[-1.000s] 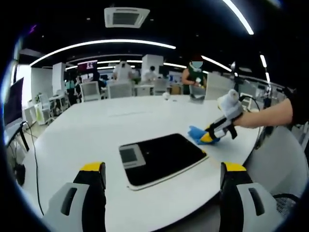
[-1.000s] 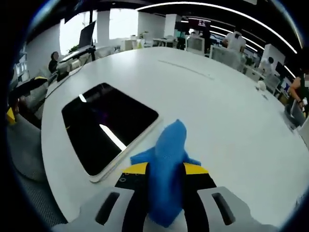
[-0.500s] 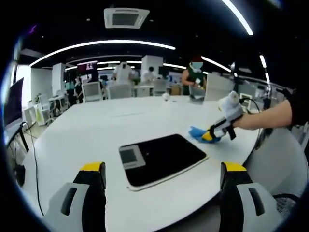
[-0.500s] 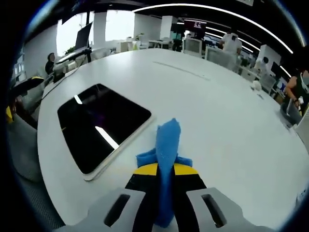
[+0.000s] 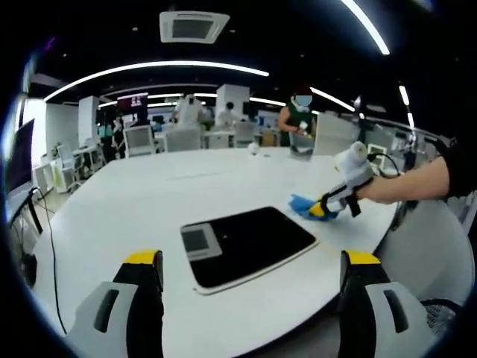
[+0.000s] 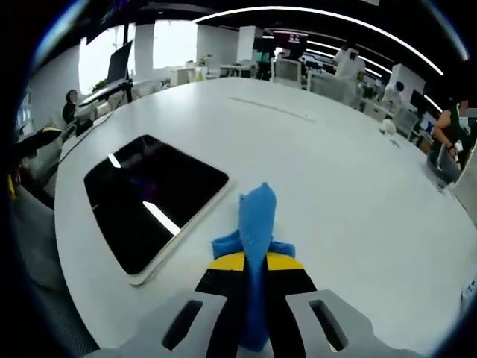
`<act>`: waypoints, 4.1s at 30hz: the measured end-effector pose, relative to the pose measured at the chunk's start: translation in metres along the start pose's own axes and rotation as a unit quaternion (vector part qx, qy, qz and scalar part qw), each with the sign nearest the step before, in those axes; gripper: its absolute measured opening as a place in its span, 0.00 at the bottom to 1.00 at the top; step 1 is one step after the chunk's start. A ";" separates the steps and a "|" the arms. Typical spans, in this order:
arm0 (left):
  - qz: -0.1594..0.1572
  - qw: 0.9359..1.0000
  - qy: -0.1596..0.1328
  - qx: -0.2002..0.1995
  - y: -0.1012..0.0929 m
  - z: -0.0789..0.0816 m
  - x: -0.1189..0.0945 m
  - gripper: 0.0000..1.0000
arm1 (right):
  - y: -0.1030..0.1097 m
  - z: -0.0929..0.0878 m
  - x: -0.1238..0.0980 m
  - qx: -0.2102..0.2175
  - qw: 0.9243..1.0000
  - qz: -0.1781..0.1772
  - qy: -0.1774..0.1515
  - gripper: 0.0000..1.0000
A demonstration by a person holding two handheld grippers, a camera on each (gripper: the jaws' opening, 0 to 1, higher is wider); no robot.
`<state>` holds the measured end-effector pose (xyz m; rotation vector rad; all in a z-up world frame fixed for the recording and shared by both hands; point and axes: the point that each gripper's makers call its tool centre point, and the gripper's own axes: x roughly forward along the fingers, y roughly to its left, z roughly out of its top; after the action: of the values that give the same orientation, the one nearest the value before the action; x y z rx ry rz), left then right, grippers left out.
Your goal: Wipe the mirror surface with the cleaning cloth until all visible marks leave the cleaned area.
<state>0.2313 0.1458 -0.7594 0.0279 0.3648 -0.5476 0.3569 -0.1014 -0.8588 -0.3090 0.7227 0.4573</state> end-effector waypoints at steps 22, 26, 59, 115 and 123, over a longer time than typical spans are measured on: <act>-0.007 1.000 0.010 0.003 0.000 -0.003 0.002 0.99 | 0.007 0.039 0.000 0.015 1.000 0.005 -0.018 0.02; -0.008 1.000 0.010 0.002 0.000 -0.004 0.003 0.99 | 0.009 0.059 0.001 0.007 0.999 0.008 -0.031 0.02; -0.029 0.999 0.022 -0.001 -0.007 -0.008 0.003 0.99 | 0.042 0.074 0.059 0.000 0.999 0.038 -0.006 0.02; -0.050 0.999 0.016 0.000 -0.014 -0.007 0.000 0.99 | 0.088 0.093 0.071 0.013 0.998 0.056 -0.017 0.02; -0.049 0.999 0.015 0.000 -0.014 -0.007 0.000 0.99 | 0.103 0.100 0.073 0.008 0.998 0.066 -0.019 0.02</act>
<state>0.2220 0.1343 -0.7646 0.0178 0.3960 -0.6448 0.4094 0.0505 -0.8501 -0.2370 0.7114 0.5805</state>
